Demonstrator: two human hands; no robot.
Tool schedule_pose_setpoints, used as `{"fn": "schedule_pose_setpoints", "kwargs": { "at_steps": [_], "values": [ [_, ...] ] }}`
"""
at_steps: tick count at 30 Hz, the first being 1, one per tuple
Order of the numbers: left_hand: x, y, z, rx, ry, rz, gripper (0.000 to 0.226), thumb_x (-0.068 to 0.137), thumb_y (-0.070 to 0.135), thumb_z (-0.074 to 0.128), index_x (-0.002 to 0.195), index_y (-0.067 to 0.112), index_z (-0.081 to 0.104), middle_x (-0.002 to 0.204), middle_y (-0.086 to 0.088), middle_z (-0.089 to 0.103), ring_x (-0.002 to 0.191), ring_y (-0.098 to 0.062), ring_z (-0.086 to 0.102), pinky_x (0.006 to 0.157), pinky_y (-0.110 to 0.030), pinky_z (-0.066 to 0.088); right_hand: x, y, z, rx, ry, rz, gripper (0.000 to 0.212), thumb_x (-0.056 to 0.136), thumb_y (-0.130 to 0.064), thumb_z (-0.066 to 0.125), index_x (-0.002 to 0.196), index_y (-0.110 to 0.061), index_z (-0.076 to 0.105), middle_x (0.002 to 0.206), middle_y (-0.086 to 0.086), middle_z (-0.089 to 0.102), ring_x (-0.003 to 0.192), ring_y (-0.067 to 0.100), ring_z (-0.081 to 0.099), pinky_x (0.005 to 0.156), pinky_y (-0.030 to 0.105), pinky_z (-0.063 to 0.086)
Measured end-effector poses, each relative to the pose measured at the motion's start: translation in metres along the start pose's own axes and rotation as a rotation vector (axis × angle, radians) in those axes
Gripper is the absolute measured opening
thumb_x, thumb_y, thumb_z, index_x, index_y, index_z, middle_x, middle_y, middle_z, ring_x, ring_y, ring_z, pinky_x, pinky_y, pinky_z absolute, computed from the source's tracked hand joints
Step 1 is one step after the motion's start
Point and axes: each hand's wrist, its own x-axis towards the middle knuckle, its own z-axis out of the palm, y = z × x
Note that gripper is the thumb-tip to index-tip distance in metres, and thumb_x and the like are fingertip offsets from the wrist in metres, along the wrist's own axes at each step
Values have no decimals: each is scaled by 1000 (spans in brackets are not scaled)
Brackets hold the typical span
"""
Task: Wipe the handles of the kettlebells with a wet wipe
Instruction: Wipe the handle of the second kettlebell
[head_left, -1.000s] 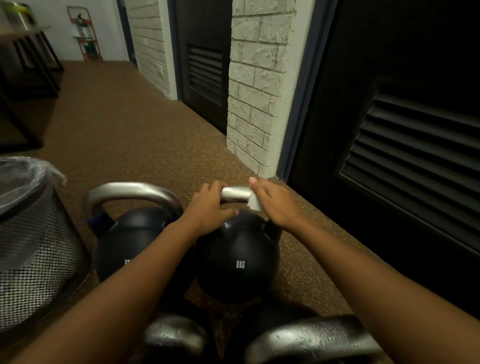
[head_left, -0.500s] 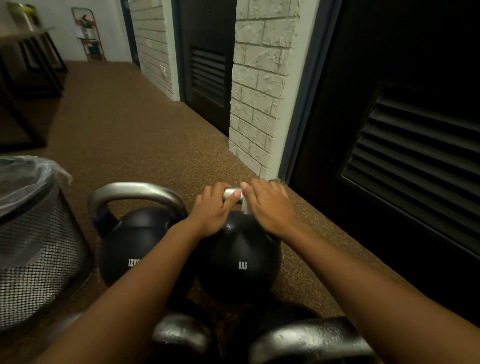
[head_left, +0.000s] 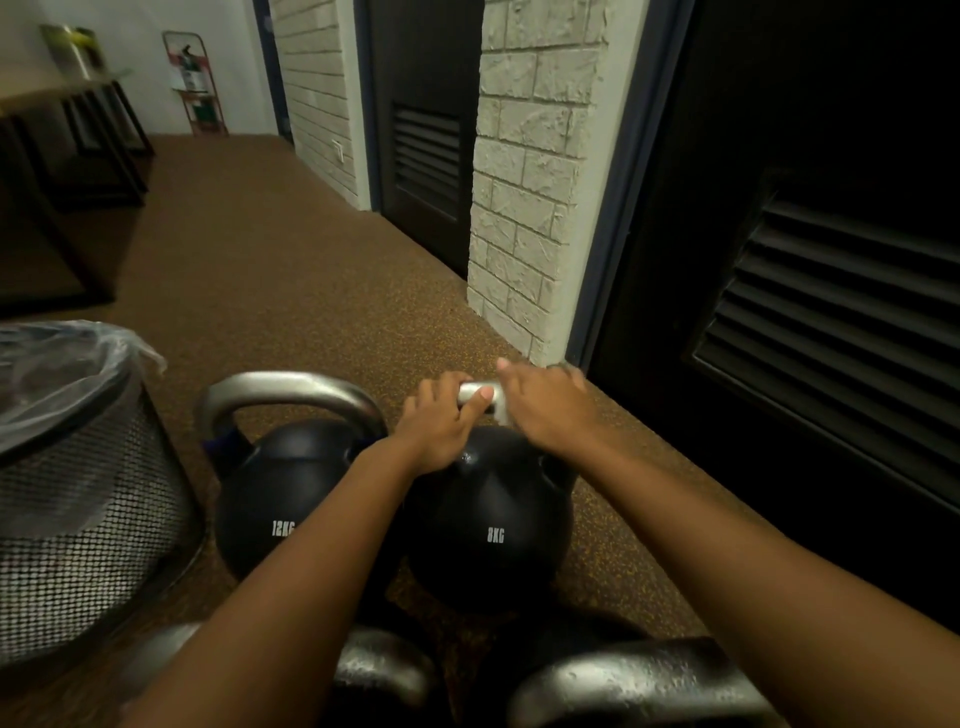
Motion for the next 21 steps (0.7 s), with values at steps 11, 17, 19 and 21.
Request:
{"fn": "schedule_pose_setpoints", "kwargs": {
  "at_steps": [11, 17, 19, 21],
  "values": [
    [-5, 4, -3, -26, -8, -19, 46, 96, 47, 31, 136, 23, 32, 136, -13, 33, 128, -30, 29, 108, -38, 19, -3, 25, -11, 322, -112, 75, 55, 99, -49, 18, 98, -15, 61, 96, 10, 60, 94, 26, 56, 96, 42, 39],
    [-7, 3, -4, -36, -24, -20, 46, 96, 49, 30, 135, 25, 33, 133, -11, 33, 127, -28, 29, 107, -38, 20, -16, 39, -8, 635, -127, 249, 42, 101, -44, 21, 92, -20, 53, 89, 10, 59, 76, 18, 54, 76, 32, 43],
    [-8, 5, -4, -49, -17, -30, 46, 96, 50, 29, 135, 25, 33, 135, -11, 33, 127, -28, 28, 107, -38, 20, -10, 32, -6, 455, -66, 224, 45, 101, -42, 20, 98, -15, 55, 90, 9, 59, 78, 18, 53, 80, 34, 44],
    [-9, 9, -6, -103, -32, -57, 49, 95, 53, 25, 136, 26, 32, 138, -11, 30, 129, -28, 25, 108, -39, 18, -8, 19, -6, 220, -14, 109, 51, 102, -40, 17, 102, -12, 59, 91, 9, 61, 86, 22, 55, 95, 40, 41]
  ]
}}
